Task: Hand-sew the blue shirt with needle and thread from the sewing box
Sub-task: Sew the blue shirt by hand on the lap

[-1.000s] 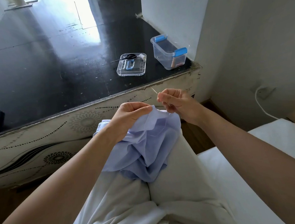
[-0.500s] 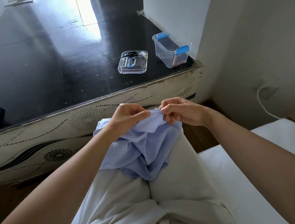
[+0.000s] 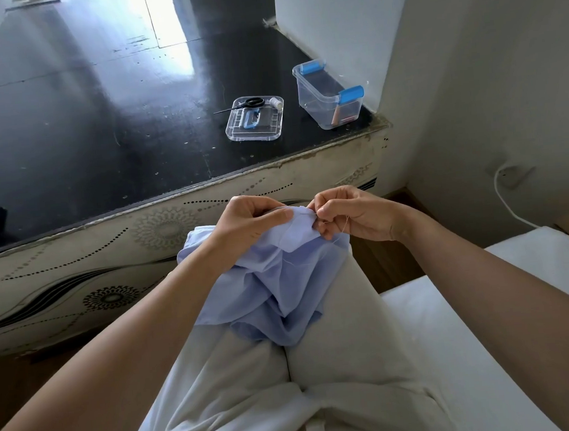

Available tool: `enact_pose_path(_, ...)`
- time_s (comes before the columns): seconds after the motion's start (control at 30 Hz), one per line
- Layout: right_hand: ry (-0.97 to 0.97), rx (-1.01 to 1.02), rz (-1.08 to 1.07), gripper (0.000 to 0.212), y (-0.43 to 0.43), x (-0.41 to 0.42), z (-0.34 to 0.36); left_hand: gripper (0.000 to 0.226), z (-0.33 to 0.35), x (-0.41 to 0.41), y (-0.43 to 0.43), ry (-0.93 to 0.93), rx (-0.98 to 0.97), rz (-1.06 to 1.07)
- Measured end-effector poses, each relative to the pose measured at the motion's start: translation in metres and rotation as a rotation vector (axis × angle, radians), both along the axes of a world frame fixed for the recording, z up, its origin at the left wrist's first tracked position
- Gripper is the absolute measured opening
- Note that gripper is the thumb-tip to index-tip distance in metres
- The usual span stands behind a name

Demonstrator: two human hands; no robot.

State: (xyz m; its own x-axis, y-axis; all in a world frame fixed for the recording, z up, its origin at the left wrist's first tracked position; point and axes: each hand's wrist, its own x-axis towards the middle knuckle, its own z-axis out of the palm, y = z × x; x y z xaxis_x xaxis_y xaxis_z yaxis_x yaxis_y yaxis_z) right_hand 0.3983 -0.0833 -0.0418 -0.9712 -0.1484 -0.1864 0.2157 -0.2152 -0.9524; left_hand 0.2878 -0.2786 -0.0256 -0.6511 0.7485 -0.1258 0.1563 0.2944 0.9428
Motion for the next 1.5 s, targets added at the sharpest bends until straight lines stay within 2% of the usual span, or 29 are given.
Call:
enact_pose_path(0.23, -0.013, -0.003, 0.001, 0.012, -0.0002, -0.0004, 0.0015, 0.015, 0.0025, 0.0015, 0.0015, -0.063, -0.002, 0.022)
enact_pose_path(0.47, -0.021, 0.011, 0.010, 0.022, -0.0002, 0.0012, 0.0025, 0.010, 0.0037, 0.0037, 0.0025, -0.064, -0.010, 0.019)
enact_pose_path(0.83, -0.030, 0.056, 0.008, 0.025, 0.0006, 0.0005, 0.0024, 0.011, 0.0040, 0.0024, 0.0024, -0.018, -0.046, 0.004)
enact_pose_path(1.3, 0.010, 0.067, -0.005, 0.036, -0.0010, 0.0003, -0.0004, 0.015, 0.0020, -0.0010, 0.0011, -0.048, -0.060, -0.018)
enact_pose_path(1.5, 0.001, 0.010, 0.024, 0.024, -0.0002, 0.0015, 0.0010, 0.020, 0.0050, 0.0001, 0.0005, -0.114, -0.038, -0.109)
